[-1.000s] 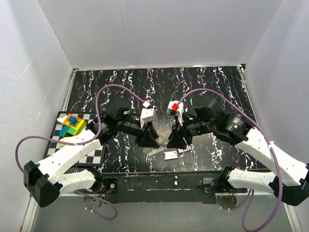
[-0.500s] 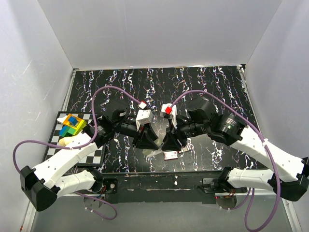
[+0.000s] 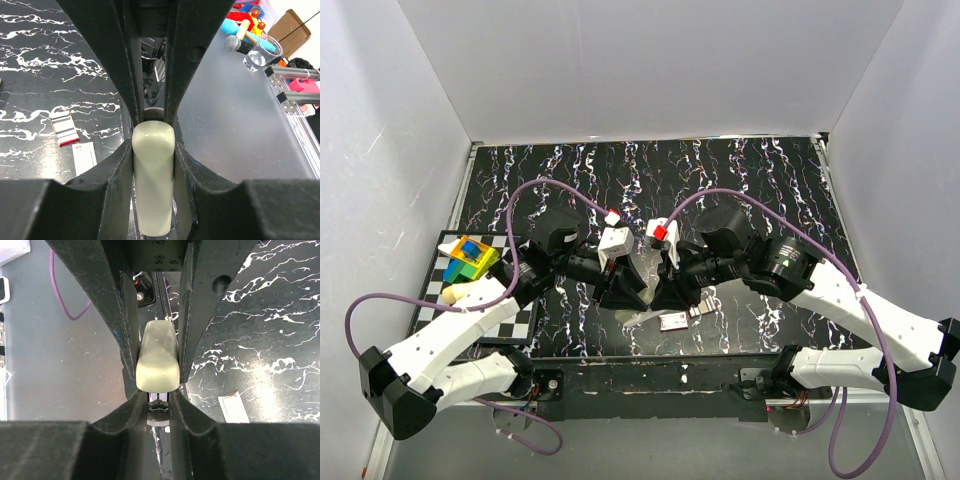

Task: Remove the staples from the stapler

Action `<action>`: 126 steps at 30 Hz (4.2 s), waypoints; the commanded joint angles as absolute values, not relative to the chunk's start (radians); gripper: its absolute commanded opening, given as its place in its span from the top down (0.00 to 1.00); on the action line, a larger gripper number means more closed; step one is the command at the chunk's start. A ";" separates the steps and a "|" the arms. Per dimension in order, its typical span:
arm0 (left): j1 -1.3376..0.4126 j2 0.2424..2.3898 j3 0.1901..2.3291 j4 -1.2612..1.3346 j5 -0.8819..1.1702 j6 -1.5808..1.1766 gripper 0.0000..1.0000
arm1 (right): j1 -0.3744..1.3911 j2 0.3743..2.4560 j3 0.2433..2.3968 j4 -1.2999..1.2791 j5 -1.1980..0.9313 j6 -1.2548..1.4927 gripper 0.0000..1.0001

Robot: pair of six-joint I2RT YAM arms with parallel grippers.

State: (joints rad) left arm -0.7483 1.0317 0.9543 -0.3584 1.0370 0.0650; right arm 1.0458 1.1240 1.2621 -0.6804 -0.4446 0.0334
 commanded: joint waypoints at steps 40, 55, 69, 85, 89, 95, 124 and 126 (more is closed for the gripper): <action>-0.730 0.769 0.827 -0.006 0.812 -0.167 1.00 | 1.088 0.905 0.888 -0.448 -0.469 0.179 0.99; -0.713 0.758 0.833 -0.006 0.810 -0.163 1.00 | 1.103 0.940 0.870 -0.471 -0.509 0.173 0.99; -0.692 0.746 0.833 -0.006 0.805 -0.166 1.00 | 1.124 0.956 0.841 -0.491 -0.520 0.173 0.99; -0.681 0.755 0.818 -0.006 0.808 -0.167 1.00 | 1.131 0.936 0.894 -0.489 -0.462 0.192 0.99; -0.681 0.762 0.811 -0.011 0.789 -0.160 1.00 | 1.131 0.923 0.943 -0.512 -0.419 0.195 0.99; -0.681 0.788 0.813 -0.054 0.773 -0.137 1.00 | 1.131 0.919 1.023 -0.551 -0.339 0.178 0.99; -0.681 0.825 0.884 -0.184 0.356 -0.172 1.00 | 1.126 1.024 1.200 -0.439 0.205 0.135 0.99; -0.681 0.828 0.888 -0.190 0.328 -0.193 1.00 | 1.121 1.070 1.209 -0.405 0.213 0.130 0.99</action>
State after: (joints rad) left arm -0.6834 0.8257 0.8379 -0.1799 0.4522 -0.1478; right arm 1.1259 0.9993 1.1648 -0.5339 0.1085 0.1459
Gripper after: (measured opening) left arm 0.308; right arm 0.023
